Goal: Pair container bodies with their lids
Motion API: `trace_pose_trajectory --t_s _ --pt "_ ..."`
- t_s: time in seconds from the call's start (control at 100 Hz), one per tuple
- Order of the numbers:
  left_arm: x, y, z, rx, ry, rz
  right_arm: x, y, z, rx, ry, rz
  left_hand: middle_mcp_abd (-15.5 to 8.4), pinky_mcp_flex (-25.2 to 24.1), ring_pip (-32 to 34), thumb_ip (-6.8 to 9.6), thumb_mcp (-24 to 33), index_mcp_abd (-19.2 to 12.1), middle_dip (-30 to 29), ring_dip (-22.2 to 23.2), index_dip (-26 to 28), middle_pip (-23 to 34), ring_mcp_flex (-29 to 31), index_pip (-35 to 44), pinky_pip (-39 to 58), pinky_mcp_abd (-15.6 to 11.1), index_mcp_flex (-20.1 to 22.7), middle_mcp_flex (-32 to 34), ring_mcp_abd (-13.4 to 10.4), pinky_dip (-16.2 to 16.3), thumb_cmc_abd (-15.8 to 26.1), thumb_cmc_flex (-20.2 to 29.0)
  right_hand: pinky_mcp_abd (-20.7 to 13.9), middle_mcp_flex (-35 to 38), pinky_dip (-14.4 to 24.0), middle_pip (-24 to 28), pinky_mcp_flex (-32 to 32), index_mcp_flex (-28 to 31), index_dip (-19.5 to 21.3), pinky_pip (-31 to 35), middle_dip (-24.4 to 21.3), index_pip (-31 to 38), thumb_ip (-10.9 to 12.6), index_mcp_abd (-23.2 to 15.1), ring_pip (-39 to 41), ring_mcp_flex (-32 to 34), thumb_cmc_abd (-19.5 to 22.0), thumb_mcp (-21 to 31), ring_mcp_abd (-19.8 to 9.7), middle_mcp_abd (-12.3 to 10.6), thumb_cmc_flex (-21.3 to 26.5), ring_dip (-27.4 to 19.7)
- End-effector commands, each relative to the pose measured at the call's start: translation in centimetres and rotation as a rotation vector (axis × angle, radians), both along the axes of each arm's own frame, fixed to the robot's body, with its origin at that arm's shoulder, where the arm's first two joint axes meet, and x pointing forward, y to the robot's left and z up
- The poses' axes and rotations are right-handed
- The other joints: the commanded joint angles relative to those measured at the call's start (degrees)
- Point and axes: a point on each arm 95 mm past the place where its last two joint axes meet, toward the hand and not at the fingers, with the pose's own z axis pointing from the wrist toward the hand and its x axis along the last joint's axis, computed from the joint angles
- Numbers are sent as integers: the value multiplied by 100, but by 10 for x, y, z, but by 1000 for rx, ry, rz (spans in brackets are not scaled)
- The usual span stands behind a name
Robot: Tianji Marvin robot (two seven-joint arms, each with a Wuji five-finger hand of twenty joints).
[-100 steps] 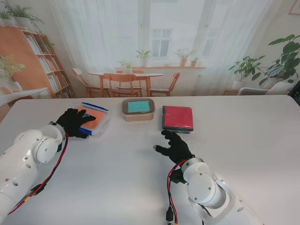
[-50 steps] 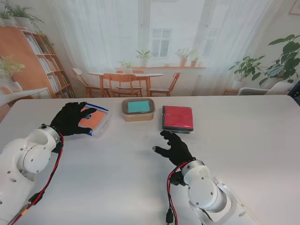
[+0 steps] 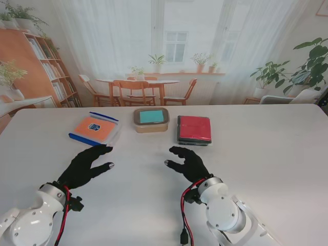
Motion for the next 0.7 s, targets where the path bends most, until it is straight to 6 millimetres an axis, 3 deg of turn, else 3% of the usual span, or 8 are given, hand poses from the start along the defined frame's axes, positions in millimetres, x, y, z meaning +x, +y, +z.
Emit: trace_pose_trajectory --t_s 0.0,0.24,0.69 --pt "-12 -9 -14 -32 41 -8 -4 6 -5 23 25 9 42 1 25 -167 -70 52 -48 -117 -50 -105 -59 -173 -134 -167 70 -22 -46 -274 229 144 -355 151 -205 -190 -121 207 -177 -260 -162 -93 -92 -143 -158 5 95 -119 -247 -165 -14 -136" --pt "-25 -30 -33 -223 109 -6 -18 15 -9 41 23 21 -72 -67 -109 -138 -57 36 -77 -211 -104 -153 -322 -287 -692 -382 -103 -306 -223 -502 308 293 -558 136 -505 -291 -241 191 -298 -446 -326 -97 -95 -163 -231 -53 130 -125 -310 -191 -68 -248" --pt "-18 -56 -45 -294 180 4 -29 11 -15 24 35 9 -91 -66 -102 -76 -40 44 -50 -190 -93 -90 -366 -266 -913 -419 -127 -376 -253 -232 286 379 -501 95 -662 -295 -445 166 -332 -565 -335 -25 -84 -201 -299 -203 135 -136 -442 -247 -50 -286"
